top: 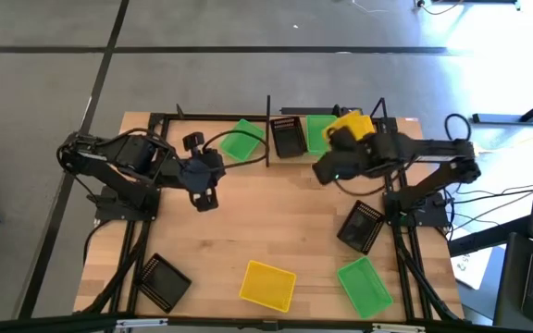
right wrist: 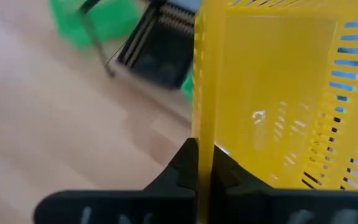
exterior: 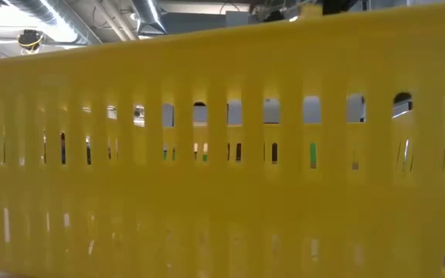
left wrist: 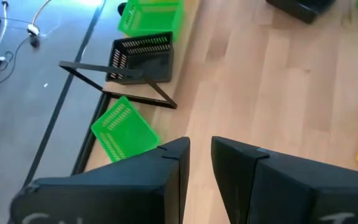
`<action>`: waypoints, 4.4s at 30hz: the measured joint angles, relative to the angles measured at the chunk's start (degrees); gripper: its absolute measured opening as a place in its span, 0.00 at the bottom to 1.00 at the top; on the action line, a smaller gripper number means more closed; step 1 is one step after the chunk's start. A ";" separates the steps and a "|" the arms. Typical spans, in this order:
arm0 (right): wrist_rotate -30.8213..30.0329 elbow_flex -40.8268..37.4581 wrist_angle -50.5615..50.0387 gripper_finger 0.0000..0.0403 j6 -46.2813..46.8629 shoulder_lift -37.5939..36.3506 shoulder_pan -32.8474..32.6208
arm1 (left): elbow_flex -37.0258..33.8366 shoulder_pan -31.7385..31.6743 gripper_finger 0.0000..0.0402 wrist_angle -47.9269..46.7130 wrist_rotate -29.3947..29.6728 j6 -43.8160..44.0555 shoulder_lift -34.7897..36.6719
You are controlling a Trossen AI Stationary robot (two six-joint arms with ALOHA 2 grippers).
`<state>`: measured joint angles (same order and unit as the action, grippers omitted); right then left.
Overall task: Stack baskets on shelf by color
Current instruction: Stack the top yellow basket on the yellow basket on the shelf, then stack the bottom green basket on the green basket on the shelf
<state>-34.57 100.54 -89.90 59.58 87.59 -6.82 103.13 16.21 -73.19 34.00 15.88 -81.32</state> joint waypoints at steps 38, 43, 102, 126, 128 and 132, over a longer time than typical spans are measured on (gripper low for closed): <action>15.39 -28.35 25.58 0.00 -19.51 -2.64 44.16 | 0.02 -5.08 0.14 7.28 4.00 -1.36 -0.11; 16.79 -30.40 25.93 0.00 -19.35 -2.64 44.43 | 0.01 -5.08 0.14 7.28 4.01 -1.04 -0.11; 15.98 -35.62 39.15 0.00 -25.76 -6.07 46.60 | 0.00 -5.08 0.14 7.28 3.85 -0.81 -0.11; 35.54 -29.18 23.66 0.00 -48.72 -24.97 15.25 | 0.01 -5.26 0.14 5.53 4.28 4.76 -0.13; 36.79 -29.18 22.61 0.00 -48.82 -25.02 11.05 | 0.00 -5.76 0.14 5.52 4.27 5.10 -0.12; 38.50 -29.18 20.67 0.00 -47.07 -25.00 3.83 | 0.01 -6.31 0.14 5.53 3.94 7.58 -0.12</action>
<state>3.93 71.35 -69.23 12.52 62.59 -2.99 103.15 9.91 -67.66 37.94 23.46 -81.44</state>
